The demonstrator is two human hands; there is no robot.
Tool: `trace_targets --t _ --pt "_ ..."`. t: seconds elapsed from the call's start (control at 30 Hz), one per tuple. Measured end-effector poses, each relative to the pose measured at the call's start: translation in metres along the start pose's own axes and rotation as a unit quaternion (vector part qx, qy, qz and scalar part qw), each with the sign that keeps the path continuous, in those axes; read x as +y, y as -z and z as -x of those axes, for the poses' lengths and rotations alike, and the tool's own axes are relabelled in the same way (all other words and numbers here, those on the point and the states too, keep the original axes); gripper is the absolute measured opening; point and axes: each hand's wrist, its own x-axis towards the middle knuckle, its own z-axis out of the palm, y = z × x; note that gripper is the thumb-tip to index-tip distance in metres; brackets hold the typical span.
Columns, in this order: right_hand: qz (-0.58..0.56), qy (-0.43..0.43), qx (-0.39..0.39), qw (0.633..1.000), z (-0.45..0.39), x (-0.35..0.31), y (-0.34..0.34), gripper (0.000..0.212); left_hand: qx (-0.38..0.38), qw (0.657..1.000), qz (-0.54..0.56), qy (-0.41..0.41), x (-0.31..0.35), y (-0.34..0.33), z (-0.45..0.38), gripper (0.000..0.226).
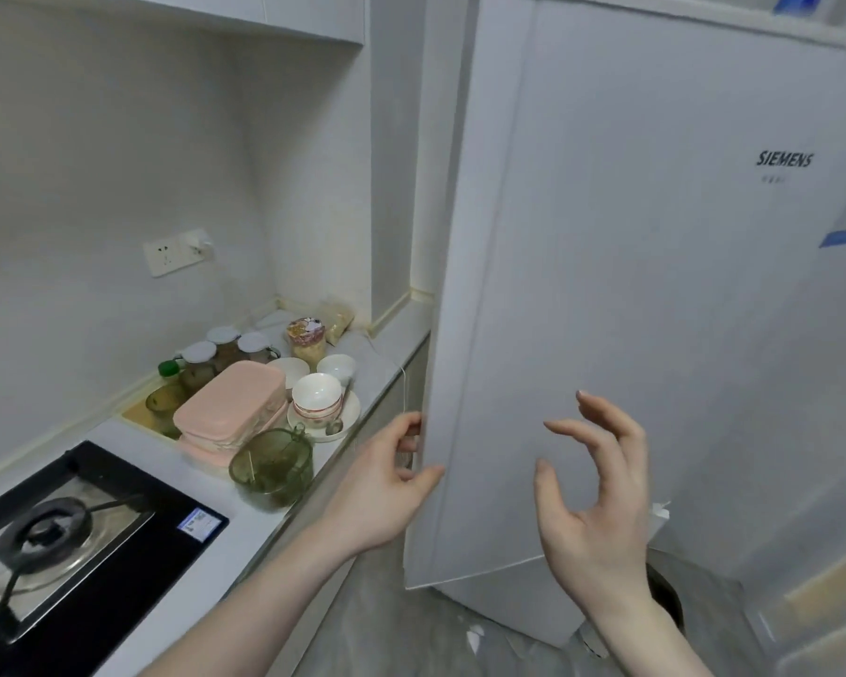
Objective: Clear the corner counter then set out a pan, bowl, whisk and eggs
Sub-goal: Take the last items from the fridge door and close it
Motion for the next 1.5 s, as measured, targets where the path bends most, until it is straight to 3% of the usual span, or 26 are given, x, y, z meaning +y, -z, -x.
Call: trace_targets --t 0.1,0.3,0.43,0.57,0.67,1.1,1.5 --pt "-0.003 -0.049 -0.013 0.999 -0.012 0.014 -0.005 0.048 0.031 0.999 0.002 -0.010 -0.018 0.004 -0.037 0.043" --pt "-0.020 -0.081 -0.035 0.996 -0.050 0.049 -0.019 0.053 0.088 0.996 -0.018 -0.009 -0.040 0.006 -0.110 0.039" --pt "-0.050 -0.102 -0.038 0.993 -0.079 0.082 -0.034 0.057 0.119 0.993 0.001 -0.013 -0.046 -0.007 -0.140 0.065" --pt "-0.074 -0.118 -0.071 0.988 -0.110 0.118 -0.042 0.062 0.064 0.998 -0.019 0.001 -0.053 -0.031 -0.165 0.101" --pt "-0.112 -0.128 -0.099 0.980 -0.132 0.146 -0.053 0.067 0.060 0.997 -0.046 0.017 -0.060 -0.038 -0.199 0.112" --pt "-0.134 -0.104 -0.174 0.970 -0.185 0.230 -0.089 0.087 0.039 0.994 -0.076 0.073 -0.058 -0.048 -0.289 0.098" --pt "-0.140 -0.100 -0.242 0.955 -0.205 0.254 -0.100 0.082 0.007 0.985 -0.158 0.075 -0.056 -0.056 -0.310 0.100"
